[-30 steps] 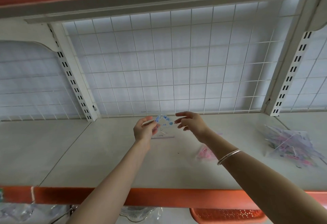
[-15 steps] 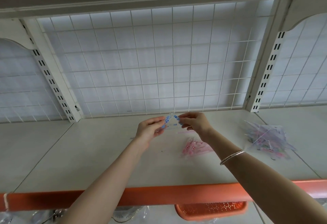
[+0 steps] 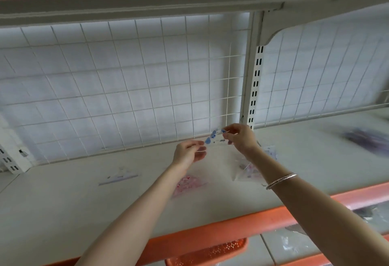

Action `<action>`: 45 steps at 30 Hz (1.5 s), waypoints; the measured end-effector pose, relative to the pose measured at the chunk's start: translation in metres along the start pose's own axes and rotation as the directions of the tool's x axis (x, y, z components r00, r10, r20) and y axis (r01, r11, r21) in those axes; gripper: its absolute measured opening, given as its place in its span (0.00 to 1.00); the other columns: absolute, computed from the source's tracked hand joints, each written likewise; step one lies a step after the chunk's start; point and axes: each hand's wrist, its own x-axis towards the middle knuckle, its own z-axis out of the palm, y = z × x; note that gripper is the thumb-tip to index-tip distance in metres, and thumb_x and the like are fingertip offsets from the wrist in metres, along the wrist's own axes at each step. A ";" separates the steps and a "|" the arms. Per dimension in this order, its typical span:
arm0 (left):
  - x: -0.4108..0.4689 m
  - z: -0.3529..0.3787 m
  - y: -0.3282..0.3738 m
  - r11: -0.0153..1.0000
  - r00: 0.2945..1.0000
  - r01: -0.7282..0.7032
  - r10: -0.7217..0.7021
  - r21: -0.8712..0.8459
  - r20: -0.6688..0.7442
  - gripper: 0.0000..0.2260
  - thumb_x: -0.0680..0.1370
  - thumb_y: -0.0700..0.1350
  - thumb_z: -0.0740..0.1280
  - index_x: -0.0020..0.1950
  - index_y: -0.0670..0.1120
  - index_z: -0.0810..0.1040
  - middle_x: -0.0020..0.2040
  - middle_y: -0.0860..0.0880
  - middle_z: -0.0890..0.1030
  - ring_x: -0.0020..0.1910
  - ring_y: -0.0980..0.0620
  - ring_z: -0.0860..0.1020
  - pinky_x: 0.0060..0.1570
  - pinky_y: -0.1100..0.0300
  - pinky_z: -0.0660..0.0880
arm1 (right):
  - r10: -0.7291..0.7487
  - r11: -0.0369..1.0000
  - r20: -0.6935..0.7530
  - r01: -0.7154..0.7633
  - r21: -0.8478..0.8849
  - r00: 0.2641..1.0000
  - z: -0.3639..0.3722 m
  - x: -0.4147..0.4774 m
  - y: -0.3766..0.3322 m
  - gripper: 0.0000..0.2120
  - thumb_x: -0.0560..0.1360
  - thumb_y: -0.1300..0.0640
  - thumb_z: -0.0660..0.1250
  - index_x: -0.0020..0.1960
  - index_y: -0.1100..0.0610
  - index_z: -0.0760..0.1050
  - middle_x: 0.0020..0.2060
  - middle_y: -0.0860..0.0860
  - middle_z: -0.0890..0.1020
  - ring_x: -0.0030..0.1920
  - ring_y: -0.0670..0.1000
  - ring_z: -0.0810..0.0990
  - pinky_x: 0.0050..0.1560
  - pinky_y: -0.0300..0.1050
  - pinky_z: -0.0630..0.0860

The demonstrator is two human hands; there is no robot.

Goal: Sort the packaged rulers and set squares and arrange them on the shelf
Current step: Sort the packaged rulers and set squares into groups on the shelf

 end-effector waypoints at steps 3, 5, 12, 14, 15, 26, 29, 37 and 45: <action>0.007 0.028 -0.003 0.983 0.999 -0.006 -0.001 0.184 0.036 0.12 0.77 0.29 0.58 0.56 0.33 0.78 0.40 0.42 0.80 0.36 0.50 0.77 0.39 0.64 0.78 | 0.008 1.000 -0.064 -0.009 -0.013 0.998 -0.026 0.006 0.010 0.07 0.73 0.66 0.68 0.51 0.61 0.80 0.32 0.48 0.79 0.29 0.45 0.75 0.28 0.27 0.70; 0.006 0.045 -0.003 0.941 0.994 -0.016 -0.022 0.337 0.108 0.12 0.75 0.35 0.66 0.59 0.39 0.78 0.43 0.45 0.80 0.39 0.52 0.77 0.46 0.61 0.76 | 0.023 1.000 -0.084 -0.023 0.000 0.996 -0.040 0.009 0.016 0.08 0.73 0.66 0.68 0.51 0.62 0.80 0.32 0.49 0.79 0.29 0.45 0.74 0.28 0.27 0.70; -0.001 0.098 -0.003 0.828 0.967 -0.004 -0.138 0.560 0.212 0.36 0.69 0.54 0.76 0.71 0.46 0.64 0.63 0.48 0.75 0.60 0.51 0.75 0.58 0.61 0.70 | 0.068 0.997 -0.085 -0.064 0.045 0.994 -0.067 0.013 0.032 0.07 0.72 0.68 0.68 0.49 0.63 0.80 0.34 0.52 0.80 0.29 0.47 0.75 0.31 0.34 0.72; -0.001 0.111 -0.004 0.812 0.973 -0.024 -0.116 0.583 0.201 0.33 0.69 0.51 0.77 0.69 0.48 0.65 0.58 0.51 0.74 0.55 0.52 0.75 0.53 0.62 0.70 | 0.073 0.996 -0.086 -0.068 0.057 0.994 -0.071 0.014 0.036 0.07 0.72 0.68 0.68 0.49 0.64 0.80 0.35 0.53 0.80 0.29 0.47 0.74 0.31 0.35 0.71; 0.000 0.117 -0.004 0.813 0.975 -0.023 -0.110 0.582 0.192 0.33 0.69 0.51 0.77 0.68 0.49 0.65 0.57 0.52 0.73 0.55 0.52 0.74 0.52 0.62 0.71 | 0.072 0.996 -0.089 -0.067 0.062 0.993 -0.073 0.014 0.037 0.07 0.72 0.68 0.68 0.49 0.63 0.80 0.35 0.54 0.81 0.29 0.47 0.74 0.31 0.35 0.71; 0.019 0.160 -0.009 0.464 0.976 0.033 -0.206 0.885 0.072 0.49 0.54 0.66 0.79 0.69 0.44 0.70 0.65 0.48 0.76 0.63 0.47 0.75 0.62 0.53 0.72 | 0.064 0.995 -0.084 -0.057 0.082 0.994 -0.086 0.022 0.041 0.06 0.72 0.68 0.68 0.47 0.61 0.80 0.34 0.53 0.81 0.30 0.48 0.76 0.39 0.44 0.75; 0.014 0.163 0.000 0.458 0.969 0.028 -0.231 0.888 0.089 0.43 0.59 0.61 0.80 0.68 0.44 0.72 0.65 0.47 0.76 0.63 0.47 0.75 0.62 0.53 0.73 | 0.064 0.995 -0.079 -0.058 0.075 0.995 -0.087 0.020 0.043 0.06 0.72 0.68 0.68 0.48 0.62 0.79 0.35 0.55 0.81 0.30 0.49 0.76 0.40 0.46 0.76; 0.007 0.173 -0.001 0.442 0.948 -0.038 -0.267 0.896 0.172 0.39 0.67 0.58 0.76 0.71 0.43 0.68 0.67 0.45 0.73 0.65 0.46 0.73 0.64 0.54 0.71 | 0.078 0.994 -0.077 -0.072 0.086 0.994 -0.090 0.016 0.049 0.08 0.71 0.68 0.69 0.51 0.64 0.79 0.38 0.56 0.82 0.30 0.49 0.76 0.42 0.47 0.77; -0.005 0.165 -0.001 0.628 0.940 0.045 -0.290 0.777 0.179 0.43 0.66 0.54 0.78 0.75 0.42 0.63 0.71 0.45 0.69 0.67 0.46 0.71 0.59 0.55 0.71 | 0.066 0.993 -0.063 -0.059 0.100 0.996 -0.088 0.008 0.043 0.08 0.72 0.68 0.68 0.50 0.63 0.79 0.38 0.56 0.82 0.31 0.49 0.76 0.41 0.46 0.77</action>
